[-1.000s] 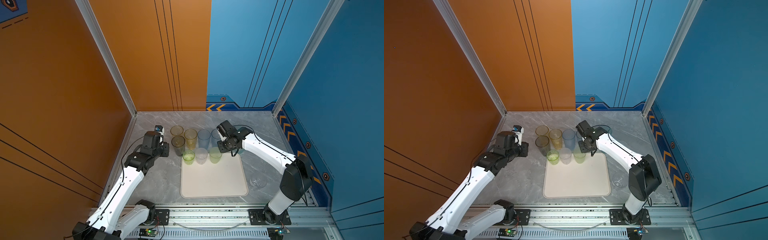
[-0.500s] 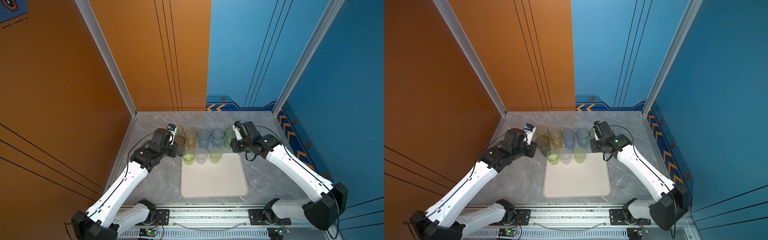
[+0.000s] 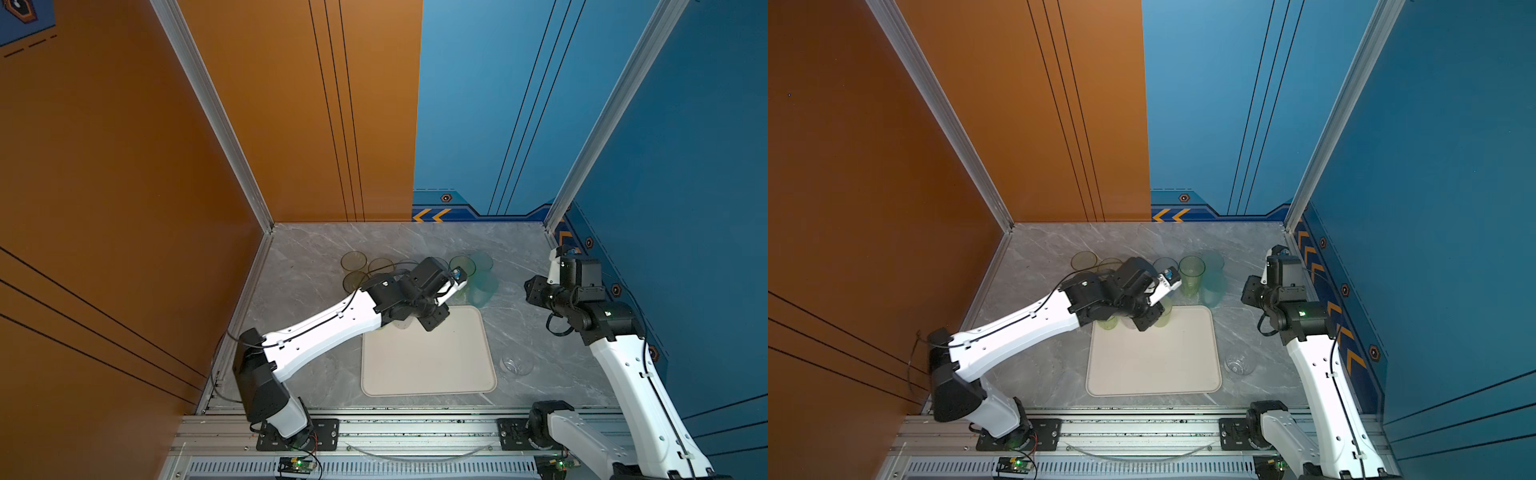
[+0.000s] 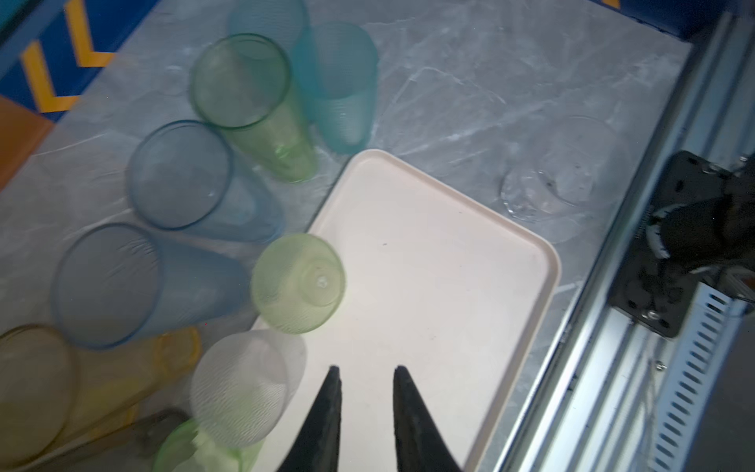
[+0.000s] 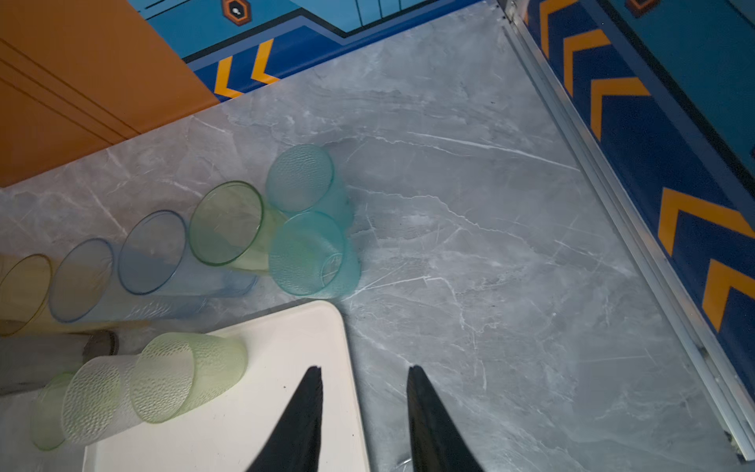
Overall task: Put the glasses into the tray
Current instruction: 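Swing right gripper aside while left gripper reaches across to the upturned clear glass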
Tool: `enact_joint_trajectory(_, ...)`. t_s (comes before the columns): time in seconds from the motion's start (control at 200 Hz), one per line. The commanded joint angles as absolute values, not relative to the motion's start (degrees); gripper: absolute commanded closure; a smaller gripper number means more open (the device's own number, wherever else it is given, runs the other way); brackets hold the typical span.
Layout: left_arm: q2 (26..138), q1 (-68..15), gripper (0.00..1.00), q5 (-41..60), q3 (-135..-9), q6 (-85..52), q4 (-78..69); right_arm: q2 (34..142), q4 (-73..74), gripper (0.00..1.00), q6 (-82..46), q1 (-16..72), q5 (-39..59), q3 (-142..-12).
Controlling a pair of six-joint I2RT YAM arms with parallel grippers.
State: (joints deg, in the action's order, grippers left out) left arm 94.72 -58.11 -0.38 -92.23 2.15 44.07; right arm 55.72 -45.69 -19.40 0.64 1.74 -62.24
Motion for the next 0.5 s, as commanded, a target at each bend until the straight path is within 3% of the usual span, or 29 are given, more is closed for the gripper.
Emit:
enact_joint_trajectory(0.0, 99.1, -60.4, 0.75, 8.6, -97.5, 4.3, 48.1, 56.4, -46.7, 0.66, -19.2, -4.6, 7.0, -60.1)
enact_joint_trajectory(0.496, 121.8, -66.4, 0.76, 17.6, -114.9, 0.4, 48.8, 59.6, -40.6, 0.67, -18.3, -17.5, 18.5, -55.2)
